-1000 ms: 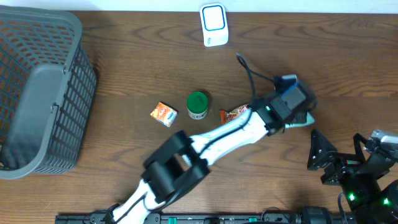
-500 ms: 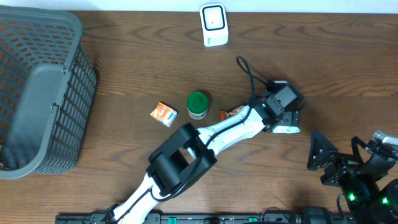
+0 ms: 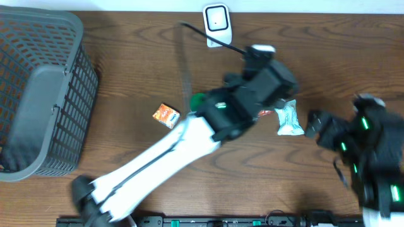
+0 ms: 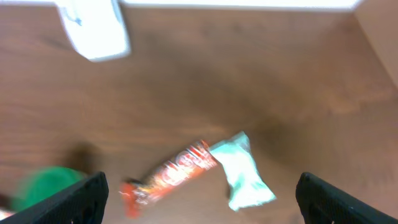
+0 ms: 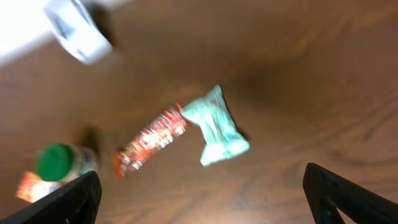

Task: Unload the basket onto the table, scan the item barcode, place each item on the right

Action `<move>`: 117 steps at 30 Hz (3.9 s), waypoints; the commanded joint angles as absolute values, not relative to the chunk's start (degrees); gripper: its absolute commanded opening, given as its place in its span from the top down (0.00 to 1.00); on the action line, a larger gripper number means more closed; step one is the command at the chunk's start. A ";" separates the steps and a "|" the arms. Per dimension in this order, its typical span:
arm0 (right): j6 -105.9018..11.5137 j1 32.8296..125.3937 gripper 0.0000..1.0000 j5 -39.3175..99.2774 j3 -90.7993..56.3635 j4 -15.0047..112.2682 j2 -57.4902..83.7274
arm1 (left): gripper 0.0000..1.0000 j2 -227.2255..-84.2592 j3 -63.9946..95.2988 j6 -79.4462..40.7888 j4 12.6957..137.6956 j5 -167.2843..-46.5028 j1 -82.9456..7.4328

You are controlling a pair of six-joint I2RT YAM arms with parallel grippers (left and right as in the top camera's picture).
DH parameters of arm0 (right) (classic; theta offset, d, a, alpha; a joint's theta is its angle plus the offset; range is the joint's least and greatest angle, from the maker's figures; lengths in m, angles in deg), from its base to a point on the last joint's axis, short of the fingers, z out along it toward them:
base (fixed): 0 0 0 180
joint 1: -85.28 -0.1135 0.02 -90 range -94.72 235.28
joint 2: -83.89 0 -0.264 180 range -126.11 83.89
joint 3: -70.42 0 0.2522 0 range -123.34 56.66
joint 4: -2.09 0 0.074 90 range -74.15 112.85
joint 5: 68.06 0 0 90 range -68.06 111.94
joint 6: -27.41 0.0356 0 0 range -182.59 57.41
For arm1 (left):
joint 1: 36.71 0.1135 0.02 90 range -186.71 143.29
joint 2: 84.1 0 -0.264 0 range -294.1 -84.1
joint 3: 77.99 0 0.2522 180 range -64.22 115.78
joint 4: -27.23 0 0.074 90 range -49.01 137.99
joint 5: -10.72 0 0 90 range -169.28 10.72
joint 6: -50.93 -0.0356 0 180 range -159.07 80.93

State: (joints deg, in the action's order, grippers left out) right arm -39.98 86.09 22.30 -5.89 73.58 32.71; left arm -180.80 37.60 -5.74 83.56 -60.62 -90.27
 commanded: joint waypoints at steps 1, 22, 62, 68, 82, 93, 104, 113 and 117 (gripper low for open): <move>-38.47 85.64 0.01 22.21 -9.21 73.87 22.77 | 0.03 -175.42 38.01 -10.57 85.72 -53.69 -86.90; -47.98 80.32 0.12 16.64 -20.38 74.59 -16.07 | 0.03 -151.23 38.01 -11.41 101.15 -53.67 -65.04; -44.81 106.42 0.96 10.58 -20.70 71.81 -24.03 | 0.03 -146.55 38.01 -10.29 105.22 -53.72 -60.87; -44.81 114.14 0.94 14.67 -20.68 68.20 -24.03 | 0.03 -146.57 38.01 -9.83 105.22 -53.72 -60.87; -45.03 118.53 0.89 9.23 -20.44 61.41 -24.03 | 0.03 -146.57 38.01 -8.76 106.75 -53.74 -60.87; -45.05 119.30 0.01 22.87 -24.14 63.64 -22.08 | 0.02 -146.53 38.01 -8.13 106.92 -53.72 -60.87; -44.64 111.58 0.01 33.71 -24.88 64.55 -11.13 | 0.02 -145.11 38.01 -8.15 106.94 -53.67 -60.87; -50.78 88.39 0.01 30.34 -24.86 66.17 -13.25 | 0.02 -145.00 38.01 -8.17 109.54 -53.67 -60.87; -47.02 78.73 0.01 29.95 -24.86 66.11 -13.38 | 0.02 -144.98 37.99 -8.15 111.73 -52.56 -60.87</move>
State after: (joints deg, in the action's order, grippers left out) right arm -48.20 83.30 30.93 -24.59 65.98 -13.45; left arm -145.11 37.60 -8.85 110.94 -54.39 -61.18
